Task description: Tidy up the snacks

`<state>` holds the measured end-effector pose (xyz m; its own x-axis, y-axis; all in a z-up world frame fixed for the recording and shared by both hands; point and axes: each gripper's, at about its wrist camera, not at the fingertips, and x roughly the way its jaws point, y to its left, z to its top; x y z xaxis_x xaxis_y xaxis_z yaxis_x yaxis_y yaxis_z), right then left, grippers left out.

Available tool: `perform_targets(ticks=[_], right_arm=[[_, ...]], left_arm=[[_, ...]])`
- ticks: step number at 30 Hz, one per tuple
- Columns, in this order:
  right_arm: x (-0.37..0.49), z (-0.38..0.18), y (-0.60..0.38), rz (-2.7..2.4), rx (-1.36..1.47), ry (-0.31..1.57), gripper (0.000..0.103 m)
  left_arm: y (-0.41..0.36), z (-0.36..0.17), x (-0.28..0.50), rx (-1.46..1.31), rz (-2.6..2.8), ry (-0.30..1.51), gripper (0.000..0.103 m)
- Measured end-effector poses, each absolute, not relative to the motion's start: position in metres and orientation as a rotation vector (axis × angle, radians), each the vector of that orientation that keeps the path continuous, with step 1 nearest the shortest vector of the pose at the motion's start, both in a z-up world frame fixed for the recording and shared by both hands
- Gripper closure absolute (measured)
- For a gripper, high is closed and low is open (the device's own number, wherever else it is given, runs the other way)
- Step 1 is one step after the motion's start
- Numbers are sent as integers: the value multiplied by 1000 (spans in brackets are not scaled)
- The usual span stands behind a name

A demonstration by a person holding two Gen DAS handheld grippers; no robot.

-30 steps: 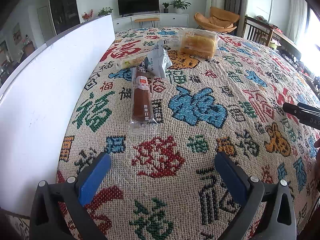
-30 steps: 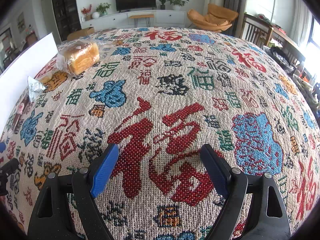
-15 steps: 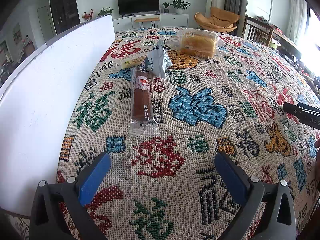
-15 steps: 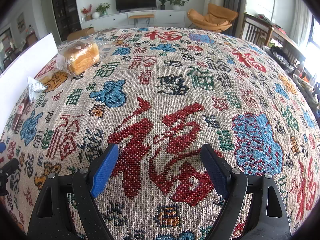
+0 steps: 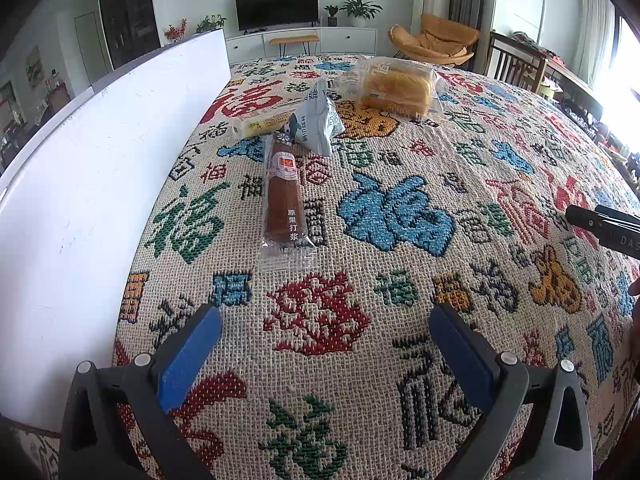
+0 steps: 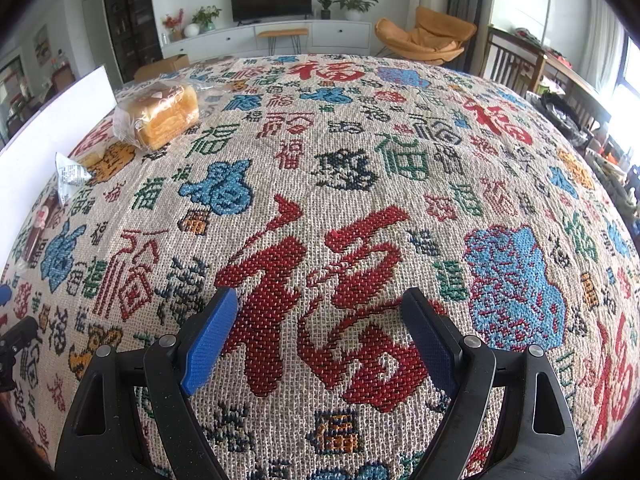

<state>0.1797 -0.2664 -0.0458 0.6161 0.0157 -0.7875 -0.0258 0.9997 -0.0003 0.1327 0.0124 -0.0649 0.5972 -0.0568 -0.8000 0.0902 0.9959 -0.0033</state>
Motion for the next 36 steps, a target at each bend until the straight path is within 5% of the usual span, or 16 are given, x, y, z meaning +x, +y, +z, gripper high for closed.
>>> perform_targets(ticks=[17,19,24,25,32,34,35,36], right_arm=[[180,-46,-266,24,-12,907,17],[180,-46,-267,24,-11,907,17],[180,-46,-267,24,-11,907,17],[179,-46,-267,23,-11,908,17],[181,-46,-267,24,-9,908,17],[180,-46,-267,24,-9,908,17],[181,-46,-267,24,-9,908,17],[180,-46,-267,24,-9,908,17]], left_arm=[[53,-35,197,-174,-69,989,6],[46,-37,217,-97,-53,1010,21],[31,-49,238,17,-33,1039,83],[33,-49,234,-10,-33,1042,84],[28,-46,161,-89,-128,1065,81],[23,-48,154,-72,-145,1061,55],[20,-48,154,-52,-154,1048,27],[17,-49,156,-22,-136,1033,12]])
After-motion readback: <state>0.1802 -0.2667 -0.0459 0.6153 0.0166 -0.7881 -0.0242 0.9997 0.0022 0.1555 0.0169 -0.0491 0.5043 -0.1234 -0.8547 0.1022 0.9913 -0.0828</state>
